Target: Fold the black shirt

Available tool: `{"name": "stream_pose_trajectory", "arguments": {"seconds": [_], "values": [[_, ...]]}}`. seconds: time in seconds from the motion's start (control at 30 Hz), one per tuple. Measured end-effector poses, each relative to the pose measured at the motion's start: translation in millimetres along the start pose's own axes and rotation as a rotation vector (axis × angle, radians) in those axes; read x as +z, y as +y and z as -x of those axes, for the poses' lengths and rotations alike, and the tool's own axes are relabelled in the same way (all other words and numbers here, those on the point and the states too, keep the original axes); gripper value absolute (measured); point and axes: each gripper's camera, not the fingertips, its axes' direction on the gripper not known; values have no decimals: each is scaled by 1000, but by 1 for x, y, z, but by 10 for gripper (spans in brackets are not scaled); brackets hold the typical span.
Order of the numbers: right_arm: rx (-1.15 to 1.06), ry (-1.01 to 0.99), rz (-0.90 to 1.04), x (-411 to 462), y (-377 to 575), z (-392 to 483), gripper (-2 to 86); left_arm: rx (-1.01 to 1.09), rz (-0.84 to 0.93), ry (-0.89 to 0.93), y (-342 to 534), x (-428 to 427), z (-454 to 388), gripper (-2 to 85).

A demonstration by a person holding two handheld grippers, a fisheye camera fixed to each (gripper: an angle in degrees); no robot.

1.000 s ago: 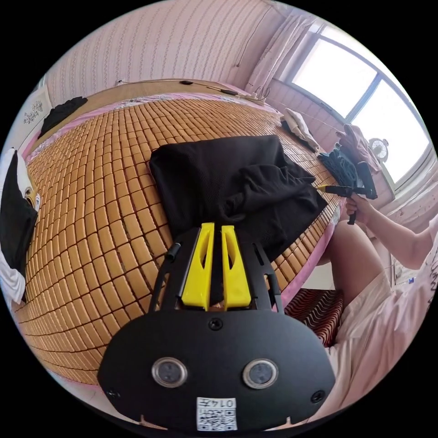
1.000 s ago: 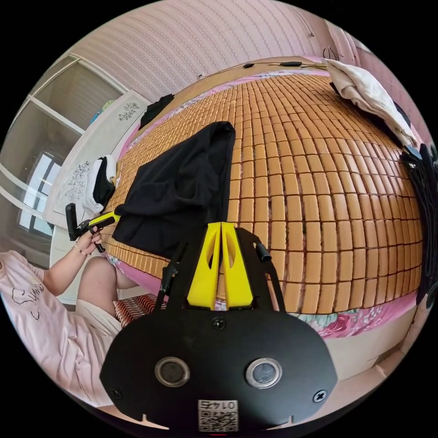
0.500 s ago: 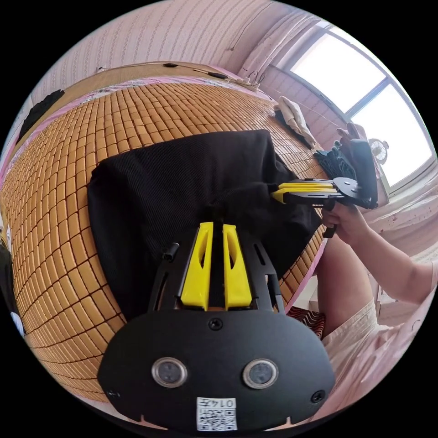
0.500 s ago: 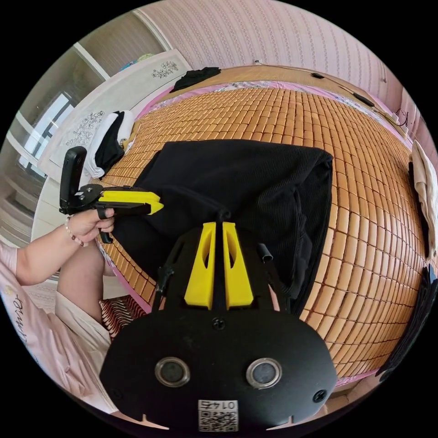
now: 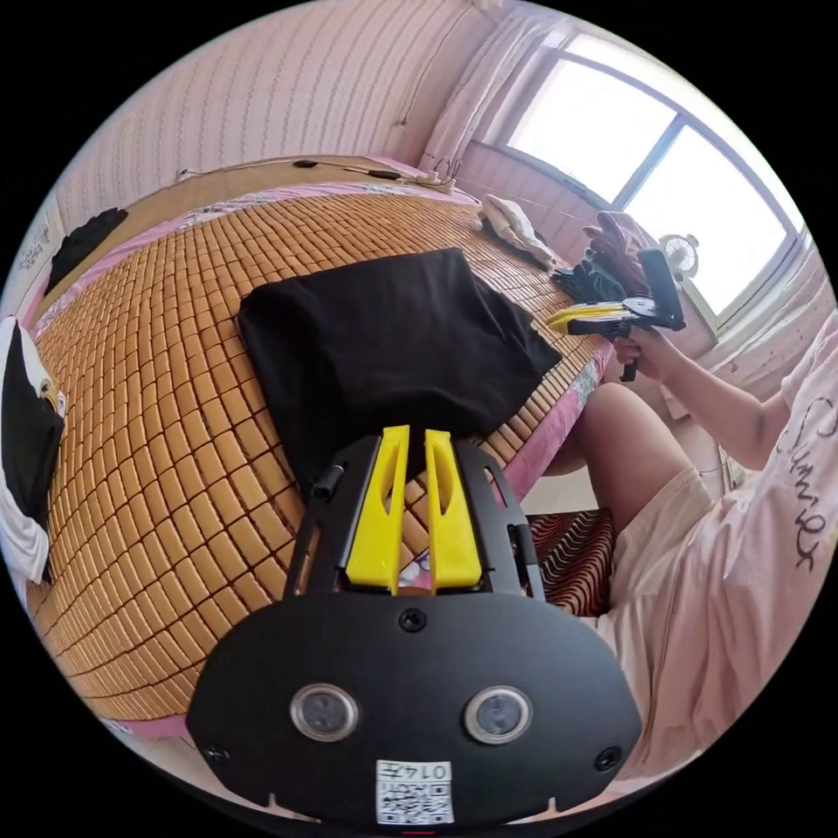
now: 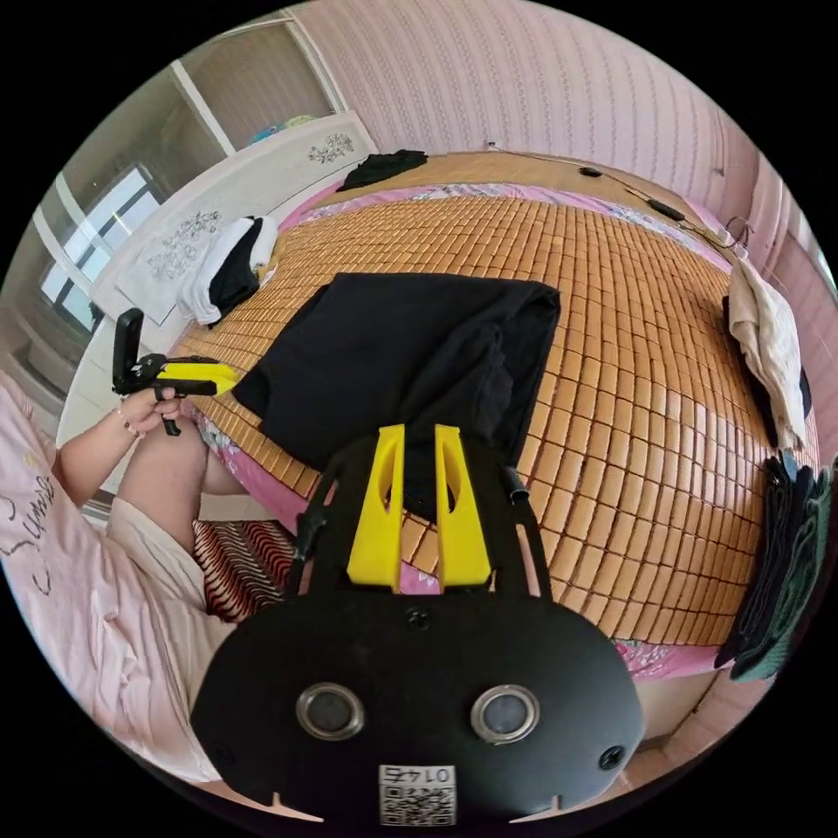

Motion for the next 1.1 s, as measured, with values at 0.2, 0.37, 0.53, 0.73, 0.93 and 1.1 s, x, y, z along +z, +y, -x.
{"name": "stream_pose_trajectory", "arguments": {"seconds": [0.2,0.37,0.53,0.73,0.93,1.1], "values": [[224,48,-42,26,-38,-35,81,-76,-43,-66,-24,27,8,34],[300,-75,-7,25,-31,-40,25,-105,52,-100,-38,69,11,-4],[359,-55,-9,18,-1,-35,24,-104,39,-87,-26,70,8,-9],[376,-11,-108,-18,-1,-9,13,-109,9,-75,-23,56,-6,-10],[43,49,45,-9,-17,85,-1,16,5,77,-18,59,-62,-10],[-19,136,191,16,-36,126,-5,104,127,-61,-9,105,-104,-10]]}}
